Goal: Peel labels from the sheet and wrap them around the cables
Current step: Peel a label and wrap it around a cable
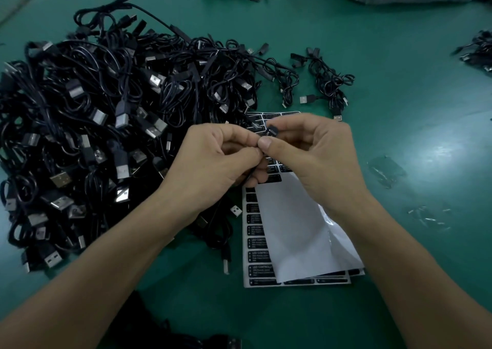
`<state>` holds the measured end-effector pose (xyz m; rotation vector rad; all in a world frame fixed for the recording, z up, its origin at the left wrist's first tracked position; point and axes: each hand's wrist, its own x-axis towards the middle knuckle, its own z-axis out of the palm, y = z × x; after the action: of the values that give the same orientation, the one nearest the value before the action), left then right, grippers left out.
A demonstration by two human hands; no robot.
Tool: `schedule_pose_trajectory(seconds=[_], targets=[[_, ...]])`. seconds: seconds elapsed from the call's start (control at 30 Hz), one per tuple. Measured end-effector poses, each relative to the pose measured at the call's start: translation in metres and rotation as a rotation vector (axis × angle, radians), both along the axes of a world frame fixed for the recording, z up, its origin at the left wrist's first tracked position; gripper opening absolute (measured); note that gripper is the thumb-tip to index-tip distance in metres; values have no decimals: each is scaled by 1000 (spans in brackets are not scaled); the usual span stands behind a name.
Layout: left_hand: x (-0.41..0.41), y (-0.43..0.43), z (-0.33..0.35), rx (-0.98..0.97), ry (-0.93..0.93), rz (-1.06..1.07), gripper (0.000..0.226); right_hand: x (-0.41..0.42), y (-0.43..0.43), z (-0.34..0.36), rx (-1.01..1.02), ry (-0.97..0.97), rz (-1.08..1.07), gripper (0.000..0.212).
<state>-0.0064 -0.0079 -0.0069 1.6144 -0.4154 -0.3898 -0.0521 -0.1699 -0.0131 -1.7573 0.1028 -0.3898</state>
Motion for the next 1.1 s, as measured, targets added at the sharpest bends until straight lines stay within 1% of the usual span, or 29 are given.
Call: schedule_pose_trajectory(seconds=[0.07, 0.17, 0.23, 0.3, 0.43, 0.5, 0.63, 0.77, 0.9, 0.93, 0.97, 1.07, 1.1], targets=[[-1, 0, 0, 20, -31, 9, 3, 1, 0, 1, 42, -4, 17, 19], [-2, -1, -2, 46, -84, 29, 8, 0, -3, 4, 82, -6, 26, 13], [-3, -1, -3, 56, -92, 38, 6, -1, -6, 4, 79, 8, 27, 12], [-3, -2, -4, 86, -134, 42, 3, 0, -6, 3, 58, 33, 28, 13], [-7, -3, -8, 153, -296, 67, 15, 1, -4, 1, 43, 65, 26, 19], [-8, -3, -8, 180, -342, 74, 20, 1, -3, 0, 33, 70, 8, 24], [-6, -2, -3, 210, -307, 83, 22, 0, 0, 1, 22, 38, -3, 27], [-4, 0, 4, 169, -226, 48, 26, -1, 1, 5, 84, -10, 95, 11], [-3, 1, 7, 196, -184, 1, 24, 0, 0, 3, 102, 37, 68, 13], [-3, 2, 9, 218, -207, -5, 21, 0, 0, 3, 104, 42, 44, 15], [-3, 3, 11, 251, -269, 2, 17, 0, 0, 4, 112, 40, 15, 17], [-4, 9, 20, 373, -524, 78, 11, 1, -1, 5, 167, -2, -49, 19], [-6, 9, 23, 408, -573, 99, 10, 1, -1, 5, 199, -20, -49, 18]])
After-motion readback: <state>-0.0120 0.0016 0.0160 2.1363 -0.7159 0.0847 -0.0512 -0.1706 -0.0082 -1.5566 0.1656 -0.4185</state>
